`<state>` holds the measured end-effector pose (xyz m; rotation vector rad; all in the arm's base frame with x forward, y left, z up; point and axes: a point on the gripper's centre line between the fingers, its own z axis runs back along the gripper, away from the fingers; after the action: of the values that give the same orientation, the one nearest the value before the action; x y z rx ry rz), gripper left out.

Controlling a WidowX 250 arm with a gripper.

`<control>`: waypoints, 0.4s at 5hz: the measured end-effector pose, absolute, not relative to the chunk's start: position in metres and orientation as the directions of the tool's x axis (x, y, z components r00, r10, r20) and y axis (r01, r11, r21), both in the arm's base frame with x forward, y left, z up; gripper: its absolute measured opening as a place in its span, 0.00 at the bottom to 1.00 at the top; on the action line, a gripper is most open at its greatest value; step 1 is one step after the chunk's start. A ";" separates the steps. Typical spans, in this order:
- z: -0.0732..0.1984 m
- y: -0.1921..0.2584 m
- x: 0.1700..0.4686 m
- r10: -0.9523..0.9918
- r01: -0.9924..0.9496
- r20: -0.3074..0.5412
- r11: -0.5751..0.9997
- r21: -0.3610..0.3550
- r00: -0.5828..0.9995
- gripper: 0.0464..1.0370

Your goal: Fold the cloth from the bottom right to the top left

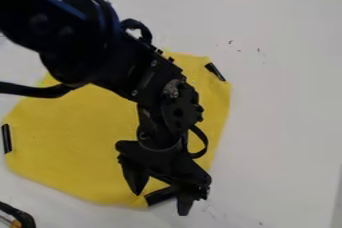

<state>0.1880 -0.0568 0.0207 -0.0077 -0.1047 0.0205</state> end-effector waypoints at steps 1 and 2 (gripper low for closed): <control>0.009 -0.060 0.187 0.016 -0.013 0.089 0.999 -0.033 0.996 0.95; 0.003 -0.060 0.189 0.032 -0.027 0.084 0.998 -0.056 0.996 0.84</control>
<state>0.1887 -0.0596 0.0034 -0.0547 -0.0849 0.0295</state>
